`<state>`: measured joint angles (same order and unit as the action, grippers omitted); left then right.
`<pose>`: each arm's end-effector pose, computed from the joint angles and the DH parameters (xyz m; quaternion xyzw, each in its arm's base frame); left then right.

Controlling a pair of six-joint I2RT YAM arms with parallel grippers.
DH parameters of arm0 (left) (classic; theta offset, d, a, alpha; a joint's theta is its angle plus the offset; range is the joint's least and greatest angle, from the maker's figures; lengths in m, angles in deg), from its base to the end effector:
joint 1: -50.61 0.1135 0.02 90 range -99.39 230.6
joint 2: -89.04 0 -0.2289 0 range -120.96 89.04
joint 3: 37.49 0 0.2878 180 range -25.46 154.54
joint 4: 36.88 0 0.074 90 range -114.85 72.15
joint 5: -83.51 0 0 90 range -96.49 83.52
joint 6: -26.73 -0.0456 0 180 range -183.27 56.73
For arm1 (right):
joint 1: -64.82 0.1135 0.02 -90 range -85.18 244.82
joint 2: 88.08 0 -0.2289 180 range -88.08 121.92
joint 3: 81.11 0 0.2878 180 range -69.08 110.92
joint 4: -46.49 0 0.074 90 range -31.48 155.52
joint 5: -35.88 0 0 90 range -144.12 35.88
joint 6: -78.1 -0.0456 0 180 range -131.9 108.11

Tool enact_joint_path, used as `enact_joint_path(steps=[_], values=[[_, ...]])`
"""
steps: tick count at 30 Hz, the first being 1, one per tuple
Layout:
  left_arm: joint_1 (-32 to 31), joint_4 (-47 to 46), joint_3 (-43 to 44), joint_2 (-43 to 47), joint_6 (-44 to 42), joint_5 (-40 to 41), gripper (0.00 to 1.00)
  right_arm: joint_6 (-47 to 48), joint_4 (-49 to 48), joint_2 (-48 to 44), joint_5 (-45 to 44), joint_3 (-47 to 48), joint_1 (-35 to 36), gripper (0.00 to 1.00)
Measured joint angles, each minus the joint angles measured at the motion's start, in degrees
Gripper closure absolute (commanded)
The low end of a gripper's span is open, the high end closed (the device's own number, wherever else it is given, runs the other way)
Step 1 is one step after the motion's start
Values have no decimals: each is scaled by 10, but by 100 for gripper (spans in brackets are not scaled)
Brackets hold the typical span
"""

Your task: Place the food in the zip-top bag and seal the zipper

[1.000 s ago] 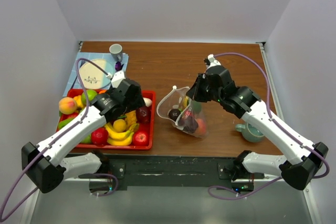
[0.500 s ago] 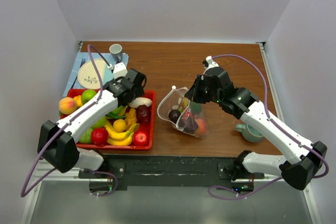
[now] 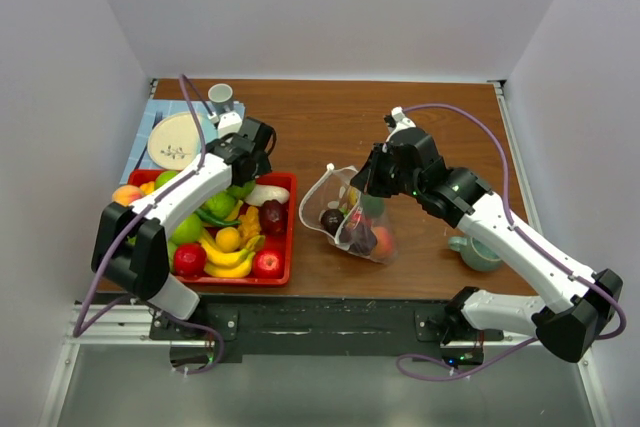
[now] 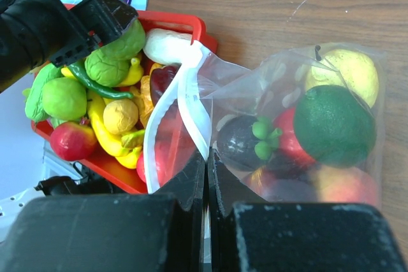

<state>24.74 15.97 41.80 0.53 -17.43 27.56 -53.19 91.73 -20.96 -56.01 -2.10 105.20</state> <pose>0.3265 -0.1300 0.1974 -0.2305 0.9016 0.0951 0.3535 0.2390 0.2013 0.3180 0.0148 0.8801 0.2992 0.3684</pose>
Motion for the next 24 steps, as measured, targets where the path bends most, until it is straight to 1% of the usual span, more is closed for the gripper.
enact_joint_path(steps=[2, 5, 6, 8, 9, 11, 12, 15, 18, 24], values=[[3, -5, 0, -4, -2, -6, 0, 0, -1, 0, 0, 0, 0, 100], [6, -13, 0, -9, -6, -12, 13, 2, -2, 0, 1, -2, 0, 100], [6, -15, -1, -10, -7, -14, 22, 2, -3, 0, 1, -3, 0, 100], [7, -20, -3, -11, -11, -18, 33, 2, -3, 0, 1, -5, 0, 100], [7, -22, -4, -11, -15, -21, 43, 2, -3, 0, 2, -5, 0, 100], [7, -25, -4, -11, -17, -23, 53, 2, -3, 0, 2, -6, 0, 100], [7, -26, -5, -10, -20, -25, 62, 2, -3, 0, 2, -6, 0, 100], [7, -30, -12, -5, -27, -30, 72, 2, -3, 0, 2, -6, 0, 100], [7, -30, -25, 12, -32, -42, 76, 2, -3, 0, 2, -7, 0, 100], [7, -28, -44, 52, -38, -75, 79, 2, -7, 0, 2, -7, 0, 100]])
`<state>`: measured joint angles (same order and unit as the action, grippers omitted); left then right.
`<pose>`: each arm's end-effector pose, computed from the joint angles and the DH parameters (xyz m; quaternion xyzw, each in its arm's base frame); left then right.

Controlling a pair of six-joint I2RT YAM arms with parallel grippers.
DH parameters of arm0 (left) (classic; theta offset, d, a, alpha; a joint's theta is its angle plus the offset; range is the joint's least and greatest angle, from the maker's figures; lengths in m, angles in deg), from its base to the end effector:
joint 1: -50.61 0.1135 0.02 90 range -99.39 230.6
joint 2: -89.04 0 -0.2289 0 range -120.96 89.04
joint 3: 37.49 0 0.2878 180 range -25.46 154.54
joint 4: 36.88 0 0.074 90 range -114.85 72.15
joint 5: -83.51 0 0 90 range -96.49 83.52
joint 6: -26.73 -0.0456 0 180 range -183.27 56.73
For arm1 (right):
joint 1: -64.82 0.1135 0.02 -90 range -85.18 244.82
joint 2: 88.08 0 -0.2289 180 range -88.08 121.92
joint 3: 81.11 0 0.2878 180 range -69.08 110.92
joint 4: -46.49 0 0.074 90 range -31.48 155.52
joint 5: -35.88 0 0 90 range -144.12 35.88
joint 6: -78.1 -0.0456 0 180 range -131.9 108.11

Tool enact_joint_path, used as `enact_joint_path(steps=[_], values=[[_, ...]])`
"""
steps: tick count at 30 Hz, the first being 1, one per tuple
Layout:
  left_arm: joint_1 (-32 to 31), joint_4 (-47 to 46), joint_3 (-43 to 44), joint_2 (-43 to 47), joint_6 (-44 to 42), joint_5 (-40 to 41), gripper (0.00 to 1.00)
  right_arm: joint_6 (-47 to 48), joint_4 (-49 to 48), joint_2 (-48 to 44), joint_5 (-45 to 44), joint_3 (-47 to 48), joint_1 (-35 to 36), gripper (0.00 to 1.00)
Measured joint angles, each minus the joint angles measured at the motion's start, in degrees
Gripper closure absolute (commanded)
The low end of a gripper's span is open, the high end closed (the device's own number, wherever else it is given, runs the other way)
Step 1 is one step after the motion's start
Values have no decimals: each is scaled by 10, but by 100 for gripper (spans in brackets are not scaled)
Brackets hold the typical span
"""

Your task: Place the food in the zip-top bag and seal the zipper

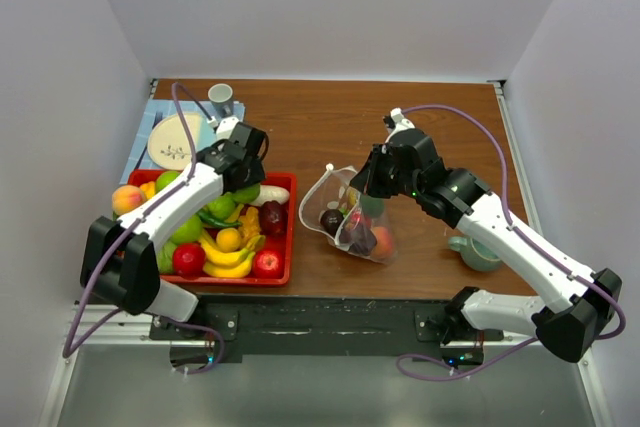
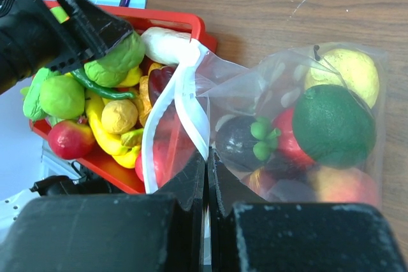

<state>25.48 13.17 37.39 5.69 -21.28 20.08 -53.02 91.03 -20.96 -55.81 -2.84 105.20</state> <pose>0.3148 -0.1251 0.2006 -0.1990 0.9175 0.0384 0.3423 0.2395 0.2019 0.3142 0.0127 0.8803 0.2996 0.3676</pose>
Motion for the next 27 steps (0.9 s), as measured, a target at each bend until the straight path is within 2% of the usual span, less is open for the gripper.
enact_joint_path(steps=[9, 13, 19, 27], values=[[-1, -3, -16, 87, -29, -87, 80, 0, -6, 11, 9, 0, 0, 100], [-22, -12, -13, 129, -32, -132, 79, 0, -9, 22, 12, 0, 0, 100], [-132, -23, 45, 136, -17, -164, 79, 0, -9, 27, 12, 0, 0, 100], [-222, -79, 63, 103, 20, -191, 77, -1, -8, 26, 12, 1, 0, 100]])
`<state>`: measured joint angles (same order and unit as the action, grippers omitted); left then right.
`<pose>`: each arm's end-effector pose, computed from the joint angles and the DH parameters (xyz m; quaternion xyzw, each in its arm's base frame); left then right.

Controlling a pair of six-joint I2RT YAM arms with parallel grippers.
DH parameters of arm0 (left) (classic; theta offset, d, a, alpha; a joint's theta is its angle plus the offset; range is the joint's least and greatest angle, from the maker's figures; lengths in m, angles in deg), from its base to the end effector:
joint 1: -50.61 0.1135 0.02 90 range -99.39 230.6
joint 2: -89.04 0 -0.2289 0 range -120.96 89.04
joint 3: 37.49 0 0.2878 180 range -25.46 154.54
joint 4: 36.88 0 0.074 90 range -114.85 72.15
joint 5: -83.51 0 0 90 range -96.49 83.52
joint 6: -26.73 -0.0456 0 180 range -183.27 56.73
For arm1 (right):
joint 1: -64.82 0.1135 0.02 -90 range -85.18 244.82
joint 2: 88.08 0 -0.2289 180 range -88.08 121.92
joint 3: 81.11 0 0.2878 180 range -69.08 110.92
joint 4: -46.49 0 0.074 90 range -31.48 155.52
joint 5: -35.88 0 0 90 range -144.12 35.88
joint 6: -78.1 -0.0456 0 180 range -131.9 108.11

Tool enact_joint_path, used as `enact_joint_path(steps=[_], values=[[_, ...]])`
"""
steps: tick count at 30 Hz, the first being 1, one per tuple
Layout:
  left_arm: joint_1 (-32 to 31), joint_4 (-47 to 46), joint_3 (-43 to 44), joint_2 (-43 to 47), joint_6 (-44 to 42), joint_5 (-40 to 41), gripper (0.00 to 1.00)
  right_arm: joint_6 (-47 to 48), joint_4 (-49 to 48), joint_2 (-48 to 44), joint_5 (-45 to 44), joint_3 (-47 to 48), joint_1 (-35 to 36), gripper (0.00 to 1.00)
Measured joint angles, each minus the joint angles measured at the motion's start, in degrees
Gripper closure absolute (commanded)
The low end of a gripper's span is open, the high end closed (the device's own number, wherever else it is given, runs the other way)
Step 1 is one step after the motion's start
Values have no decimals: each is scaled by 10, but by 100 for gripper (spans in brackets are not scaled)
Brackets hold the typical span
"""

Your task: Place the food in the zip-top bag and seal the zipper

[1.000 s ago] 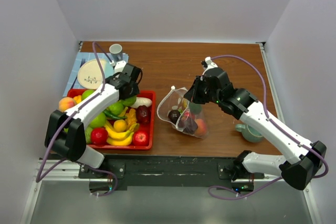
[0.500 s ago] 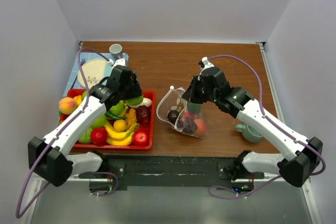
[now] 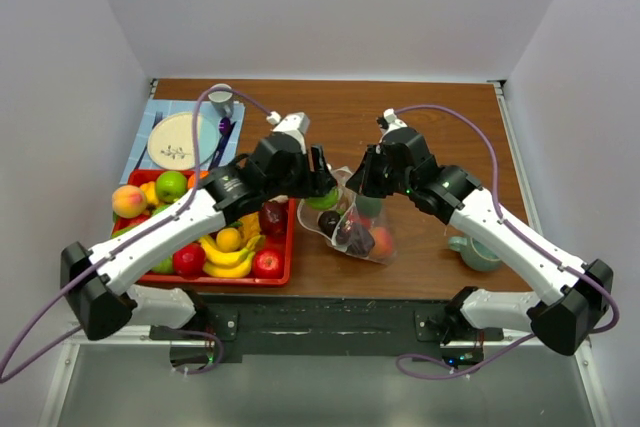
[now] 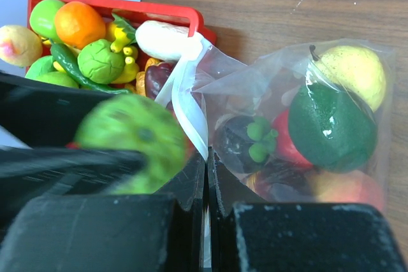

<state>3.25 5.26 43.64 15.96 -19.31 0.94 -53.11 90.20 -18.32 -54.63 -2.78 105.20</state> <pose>0.2327 -0.2440 0.3060 -0.0042 0.8820 -0.2946 0.3679 0.2465 0.2091 0.3023 0.0085 0.8875 0.2980 0.3513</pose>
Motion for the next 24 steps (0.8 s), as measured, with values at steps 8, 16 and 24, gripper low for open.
enact_joint_path(steps=[8, 16, 24], values=[[-37, -33, 7, -89, 6, -21, 16, -2, 10, -13, -11, 1, 0, 100], [-38, -36, 20, -96, 2, -28, 0, -2, 17, -30, -39, 2, -3, 100], [-38, -24, 33, -75, 2, -24, 9, -2, 17, -31, -44, 2, -3, 100]])
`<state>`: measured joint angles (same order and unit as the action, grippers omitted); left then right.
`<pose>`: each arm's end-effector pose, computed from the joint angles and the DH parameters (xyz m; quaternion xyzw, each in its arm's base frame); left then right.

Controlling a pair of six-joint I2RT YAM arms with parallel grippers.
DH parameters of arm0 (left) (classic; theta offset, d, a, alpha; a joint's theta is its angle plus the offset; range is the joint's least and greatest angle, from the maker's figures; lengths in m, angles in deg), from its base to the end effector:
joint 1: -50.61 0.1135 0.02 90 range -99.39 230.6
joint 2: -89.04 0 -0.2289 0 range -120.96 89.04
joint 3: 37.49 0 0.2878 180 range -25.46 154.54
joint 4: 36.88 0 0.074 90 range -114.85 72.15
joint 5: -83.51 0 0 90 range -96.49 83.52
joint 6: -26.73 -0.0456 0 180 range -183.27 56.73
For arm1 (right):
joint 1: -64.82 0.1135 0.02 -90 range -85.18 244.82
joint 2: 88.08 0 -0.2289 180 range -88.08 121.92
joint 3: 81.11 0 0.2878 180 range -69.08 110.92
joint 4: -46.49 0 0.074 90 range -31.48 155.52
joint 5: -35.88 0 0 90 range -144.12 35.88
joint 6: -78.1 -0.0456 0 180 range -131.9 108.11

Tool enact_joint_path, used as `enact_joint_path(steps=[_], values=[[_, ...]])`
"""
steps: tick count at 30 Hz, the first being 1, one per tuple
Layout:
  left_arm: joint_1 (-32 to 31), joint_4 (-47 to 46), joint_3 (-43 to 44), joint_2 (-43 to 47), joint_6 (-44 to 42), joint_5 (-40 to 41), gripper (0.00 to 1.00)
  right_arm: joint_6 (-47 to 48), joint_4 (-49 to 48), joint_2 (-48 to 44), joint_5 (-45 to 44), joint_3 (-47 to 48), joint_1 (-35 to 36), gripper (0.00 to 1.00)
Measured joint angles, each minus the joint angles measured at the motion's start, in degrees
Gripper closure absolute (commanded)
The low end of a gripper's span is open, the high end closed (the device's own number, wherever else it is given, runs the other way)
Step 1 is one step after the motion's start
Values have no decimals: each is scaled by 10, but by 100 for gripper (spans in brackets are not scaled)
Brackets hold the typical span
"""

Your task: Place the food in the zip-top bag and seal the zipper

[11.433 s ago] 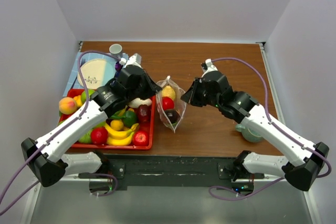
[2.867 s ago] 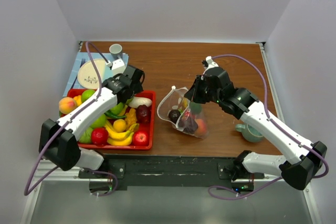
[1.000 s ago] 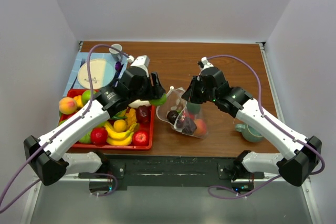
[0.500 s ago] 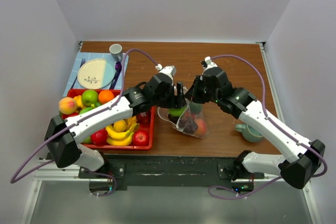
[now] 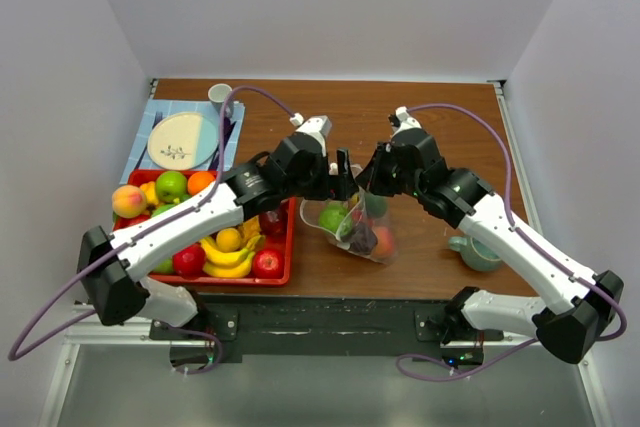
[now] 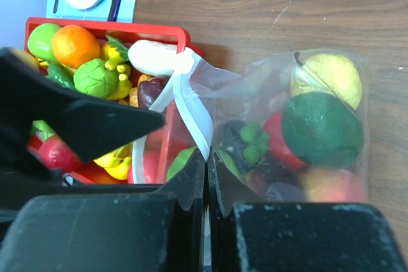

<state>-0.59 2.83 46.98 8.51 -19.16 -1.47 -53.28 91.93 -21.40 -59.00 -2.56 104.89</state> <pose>0.2327 -0.2830 0.2892 0.0351 0.8888 -0.3103 0.3355 0.2401 0.1969 0.3169 0.0302 0.8801 0.2797 0.3824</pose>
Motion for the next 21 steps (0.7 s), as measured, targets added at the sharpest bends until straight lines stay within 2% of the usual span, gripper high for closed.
enact_joint_path(steps=[3, 4, 5, 11, 16, 21], values=[[0, 16, 18, 24, 1, 17, 14, 0, 9, 0, -3, 4, 0, 100], [0, 25, 27, 32, 2, 26, 20, 1, 16, 0, -5, 9, 0, 100], [0, 37, 36, 41, 5, 39, 22, 1, 22, 0, -7, 13, 0, 100], [5, 170, 45, 126, 99, 166, 24, 3, 34, -18, -16, 19, 1, 100], [29, 272, -49, 217, 202, 218, 24, 3, 34, -22, -14, 18, 0, 100], [38, 343, -166, 255, 286, 229, 23, 3, 26, -22, -8, 11, 1, 100]])
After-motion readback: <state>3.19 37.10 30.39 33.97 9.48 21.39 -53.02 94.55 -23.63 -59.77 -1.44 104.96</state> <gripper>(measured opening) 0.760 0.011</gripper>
